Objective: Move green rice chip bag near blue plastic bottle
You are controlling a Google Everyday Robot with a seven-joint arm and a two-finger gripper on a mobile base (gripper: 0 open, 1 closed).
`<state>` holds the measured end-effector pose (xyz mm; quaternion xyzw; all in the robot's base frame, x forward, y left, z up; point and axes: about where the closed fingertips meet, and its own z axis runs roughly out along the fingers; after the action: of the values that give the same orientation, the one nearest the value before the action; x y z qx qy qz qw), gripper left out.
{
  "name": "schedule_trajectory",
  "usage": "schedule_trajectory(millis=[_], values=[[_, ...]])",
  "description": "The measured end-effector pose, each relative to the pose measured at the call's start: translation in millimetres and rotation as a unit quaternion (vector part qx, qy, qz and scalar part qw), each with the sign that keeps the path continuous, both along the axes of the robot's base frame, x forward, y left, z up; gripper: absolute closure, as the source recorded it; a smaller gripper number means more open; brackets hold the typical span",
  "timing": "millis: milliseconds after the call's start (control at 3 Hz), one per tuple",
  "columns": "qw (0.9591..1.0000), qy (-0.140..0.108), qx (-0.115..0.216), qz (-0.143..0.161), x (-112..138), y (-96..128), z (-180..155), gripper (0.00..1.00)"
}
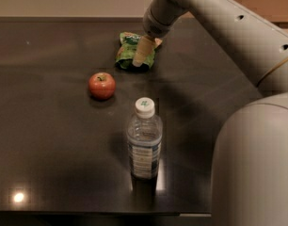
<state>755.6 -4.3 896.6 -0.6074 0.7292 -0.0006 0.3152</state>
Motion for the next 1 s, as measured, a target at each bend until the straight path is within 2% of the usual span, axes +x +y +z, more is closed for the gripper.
schedule_trajectory(millis=[333,667,1000], values=[[0.9999,0.004,-0.015,-0.001,9,8,-14,0.0],[0.9996,0.008,-0.027,-0.004,16,6,-25,0.0],[0.9992,0.009,-0.039,-0.009,18,1,-34,0.18]])
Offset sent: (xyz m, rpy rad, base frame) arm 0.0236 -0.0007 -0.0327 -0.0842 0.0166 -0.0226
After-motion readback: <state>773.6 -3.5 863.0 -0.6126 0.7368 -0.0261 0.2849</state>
